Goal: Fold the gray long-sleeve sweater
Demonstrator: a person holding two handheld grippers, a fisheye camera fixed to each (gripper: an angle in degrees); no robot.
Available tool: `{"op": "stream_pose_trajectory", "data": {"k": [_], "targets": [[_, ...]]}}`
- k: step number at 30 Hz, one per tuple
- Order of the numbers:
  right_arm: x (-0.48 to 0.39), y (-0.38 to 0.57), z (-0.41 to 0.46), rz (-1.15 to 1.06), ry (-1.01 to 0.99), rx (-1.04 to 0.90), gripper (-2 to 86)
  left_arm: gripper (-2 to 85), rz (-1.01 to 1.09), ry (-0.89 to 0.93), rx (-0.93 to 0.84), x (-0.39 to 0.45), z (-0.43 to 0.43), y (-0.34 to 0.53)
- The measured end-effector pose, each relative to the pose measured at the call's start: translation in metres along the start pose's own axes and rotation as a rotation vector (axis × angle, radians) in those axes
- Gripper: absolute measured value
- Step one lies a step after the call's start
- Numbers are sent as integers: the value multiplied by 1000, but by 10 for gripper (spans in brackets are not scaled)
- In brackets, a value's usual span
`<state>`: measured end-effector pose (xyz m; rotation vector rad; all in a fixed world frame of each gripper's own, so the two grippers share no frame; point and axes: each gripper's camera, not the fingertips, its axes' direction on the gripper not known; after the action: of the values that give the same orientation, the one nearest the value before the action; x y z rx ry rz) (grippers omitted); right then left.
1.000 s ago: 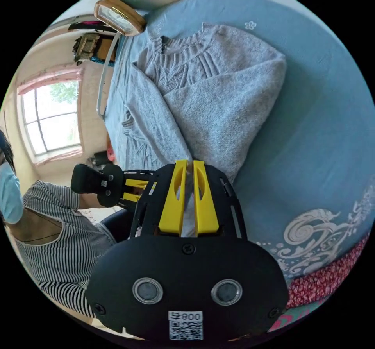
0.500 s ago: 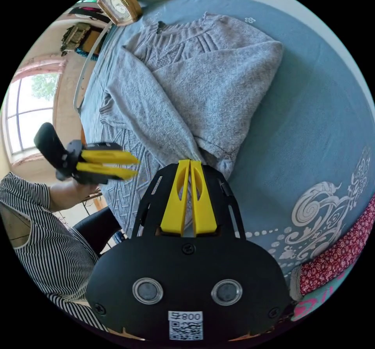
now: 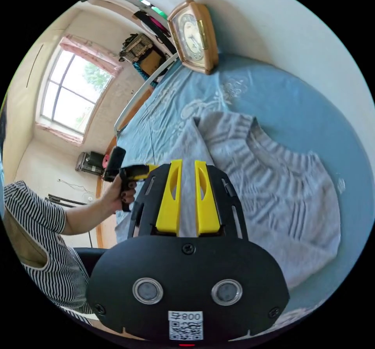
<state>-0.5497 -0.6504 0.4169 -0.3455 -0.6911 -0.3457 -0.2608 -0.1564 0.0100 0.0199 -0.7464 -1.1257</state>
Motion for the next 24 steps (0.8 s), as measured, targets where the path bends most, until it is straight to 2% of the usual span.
{"op": "stream_pose_trajectory", "data": {"k": [4, 11, 17, 22, 24], "targets": [[-6, -53, 25, -12, 31, -12, 69, 42, -18, 54, 10, -23, -11, -9], [-8, -78, 51, -1, 82, -122, 42, 30, 62, 46, -11, -31, -31, -26], [-22, -79, -3, -23, -45, 45, 15, 27, 137, -12, 74, -29, -66, -33], [-16, -91, 52, -2, 42, -114, 14, 28, 90, -80, 48, -47, -69, -48], [-14, -87, 52, 8, 52, -109, 14, 28, 95, -43, 36, -49, -73, -52]]}}
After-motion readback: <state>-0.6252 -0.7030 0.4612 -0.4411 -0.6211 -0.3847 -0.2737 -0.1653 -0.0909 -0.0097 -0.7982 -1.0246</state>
